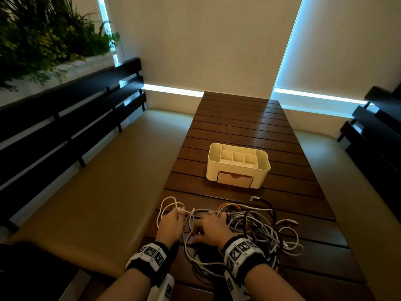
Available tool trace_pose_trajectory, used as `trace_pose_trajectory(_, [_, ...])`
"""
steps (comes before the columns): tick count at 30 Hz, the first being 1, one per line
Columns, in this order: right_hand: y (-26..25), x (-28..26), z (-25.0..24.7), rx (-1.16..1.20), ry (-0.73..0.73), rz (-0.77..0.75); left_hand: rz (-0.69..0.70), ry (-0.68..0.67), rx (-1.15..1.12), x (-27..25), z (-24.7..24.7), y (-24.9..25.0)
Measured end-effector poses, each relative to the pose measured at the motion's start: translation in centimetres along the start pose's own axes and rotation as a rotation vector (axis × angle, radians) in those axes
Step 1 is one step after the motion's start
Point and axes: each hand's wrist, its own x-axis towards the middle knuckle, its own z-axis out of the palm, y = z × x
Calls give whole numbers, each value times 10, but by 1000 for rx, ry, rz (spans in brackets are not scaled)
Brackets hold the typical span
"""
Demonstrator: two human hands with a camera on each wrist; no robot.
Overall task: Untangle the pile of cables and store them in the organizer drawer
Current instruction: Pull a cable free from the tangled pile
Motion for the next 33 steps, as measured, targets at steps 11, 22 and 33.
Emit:
trace_pose_trajectory(11, [42, -32, -40, 695, 693, 358, 136, -108, 371, -3, -4, 22])
trace_pose_trajectory(22, [23, -95, -60, 1571, 738, 42, 397, -350, -520, -33, -13, 145])
trace_pose_trajectory(33, [26, -109, -58, 1195, 885, -13, 314, -429, -762, -51, -7, 194])
